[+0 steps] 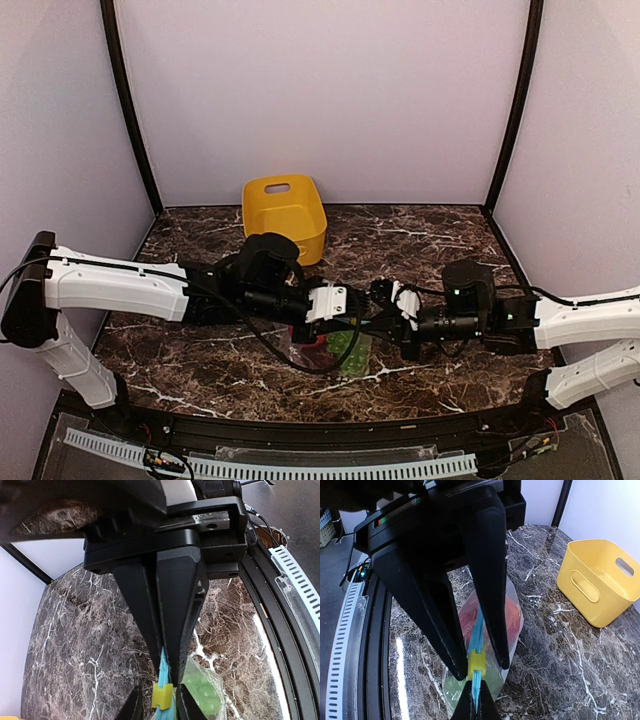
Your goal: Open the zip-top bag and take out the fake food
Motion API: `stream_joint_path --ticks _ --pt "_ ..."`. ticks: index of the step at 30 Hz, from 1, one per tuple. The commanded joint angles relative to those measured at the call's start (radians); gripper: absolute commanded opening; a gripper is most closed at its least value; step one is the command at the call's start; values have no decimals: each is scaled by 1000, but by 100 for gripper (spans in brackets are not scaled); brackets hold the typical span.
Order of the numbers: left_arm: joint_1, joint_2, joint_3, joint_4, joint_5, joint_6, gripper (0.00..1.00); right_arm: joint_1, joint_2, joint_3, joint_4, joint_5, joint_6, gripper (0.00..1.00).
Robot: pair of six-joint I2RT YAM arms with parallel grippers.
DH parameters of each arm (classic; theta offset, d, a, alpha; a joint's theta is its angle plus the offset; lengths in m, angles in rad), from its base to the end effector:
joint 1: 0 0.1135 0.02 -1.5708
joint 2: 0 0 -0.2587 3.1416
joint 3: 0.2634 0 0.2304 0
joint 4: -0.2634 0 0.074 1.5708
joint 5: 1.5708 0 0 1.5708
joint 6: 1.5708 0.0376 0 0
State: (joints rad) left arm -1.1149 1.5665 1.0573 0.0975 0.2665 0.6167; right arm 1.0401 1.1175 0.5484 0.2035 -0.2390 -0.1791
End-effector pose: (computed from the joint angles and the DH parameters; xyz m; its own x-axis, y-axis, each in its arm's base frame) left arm 0.1423 -0.3127 0.2720 0.4187 0.4134 -0.8086 0.8952 -0.0381 0.4440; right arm 0.1086 0.2026 0.2372 -0.0089 -0.3570 -0.9340 -0.9669 0.2413 -0.0831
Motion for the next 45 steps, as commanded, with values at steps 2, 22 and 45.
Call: stream_joint_path --ticks 2,22,45 --pt "4 24 14 -18 36 8 19 12 -17 -13 65 4 -5 0" --pt "16 -11 -7 28 89 -61 18 13 -29 -34 80 21 4 0" --pt "59 -70 -97 27 58 -107 5 12 -77 -65 82 56 4 0"
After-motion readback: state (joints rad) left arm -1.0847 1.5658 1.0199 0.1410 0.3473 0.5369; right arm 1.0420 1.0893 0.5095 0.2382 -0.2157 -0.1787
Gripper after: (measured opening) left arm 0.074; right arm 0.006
